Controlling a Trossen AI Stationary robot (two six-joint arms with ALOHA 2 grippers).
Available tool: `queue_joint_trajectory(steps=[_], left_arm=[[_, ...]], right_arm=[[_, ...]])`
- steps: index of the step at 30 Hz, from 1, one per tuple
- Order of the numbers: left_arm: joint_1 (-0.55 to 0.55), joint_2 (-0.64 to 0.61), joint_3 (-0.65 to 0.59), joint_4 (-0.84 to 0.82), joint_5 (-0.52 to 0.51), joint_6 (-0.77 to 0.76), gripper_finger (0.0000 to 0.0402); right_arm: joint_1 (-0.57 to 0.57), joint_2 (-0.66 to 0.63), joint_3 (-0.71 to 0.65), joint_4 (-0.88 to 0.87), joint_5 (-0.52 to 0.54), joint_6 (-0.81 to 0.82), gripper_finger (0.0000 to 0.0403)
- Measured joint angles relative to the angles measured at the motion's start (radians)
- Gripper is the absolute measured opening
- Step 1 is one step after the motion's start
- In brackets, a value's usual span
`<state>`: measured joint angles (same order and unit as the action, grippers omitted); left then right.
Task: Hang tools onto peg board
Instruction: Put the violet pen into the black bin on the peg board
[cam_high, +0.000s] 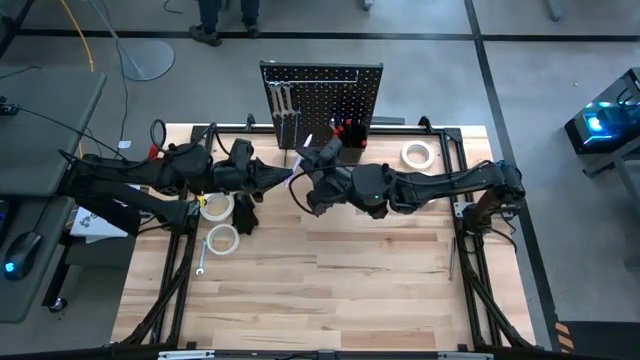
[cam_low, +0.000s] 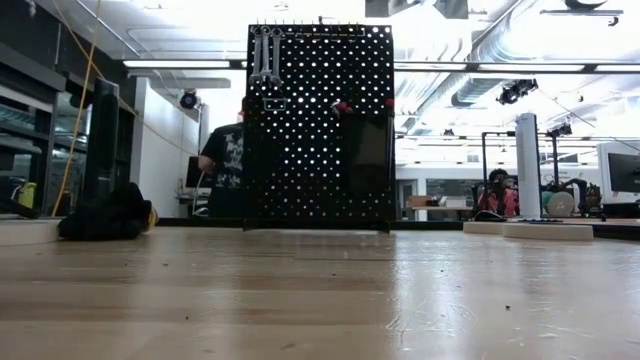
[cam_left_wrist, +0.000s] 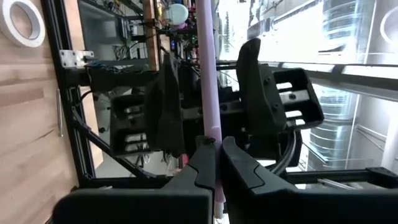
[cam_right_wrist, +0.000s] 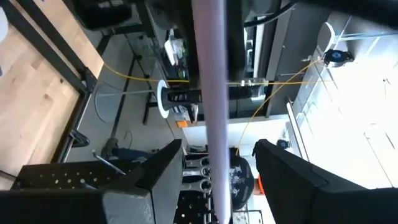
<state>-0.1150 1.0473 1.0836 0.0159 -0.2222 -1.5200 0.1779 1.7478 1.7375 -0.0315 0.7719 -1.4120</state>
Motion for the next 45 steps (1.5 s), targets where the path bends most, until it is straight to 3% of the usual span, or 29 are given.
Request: queue_joint_trajectory(steps=[9,12,17,19,30,38,42,45], left_arm=[[0.0,0.0,0.0,0.006,0.0,0.003,0.0],[0.0,0.0,0.0,0.005,0.0,0.003,0.0],[0.0,0.0,0.0,-0.001,-0.006,0.001,0.0],[0.0,0.0,0.0,0.0,-0.01,0.002,0.0],[0.007,0.0,0.0,0.005,-0.108,0.064,0.0045],[0.09,-0.003,0.0,0.003,-0.103,0.17,0.0094],[0.164,-0.034,0.0,-0.064,-0.04,0.28,0.0116],[0.213,-0.081,0.0,-0.191,-0.018,0.39,0.0127]], right_arm=[[-0.022,0.014,0.0,-0.002,0.007,0.024,0.0174],[-0.022,0.014,0.0,-0.001,0.006,0.022,0.0139],[-0.021,0.014,0.0,0.001,0.014,0.024,0.0036],[-0.021,0.014,0.0,0.0,0.016,0.029,0.0016],[-0.016,0.014,0.0,-0.001,0.101,0.08,0.0011],[0.014,0.012,0.0,-0.015,0.183,0.135,0.0011],[0.021,-0.029,-0.001,-0.174,0.236,0.375,0.0011],[0.008,-0.1,-0.001,-0.462,0.2,0.786,0.0011]])
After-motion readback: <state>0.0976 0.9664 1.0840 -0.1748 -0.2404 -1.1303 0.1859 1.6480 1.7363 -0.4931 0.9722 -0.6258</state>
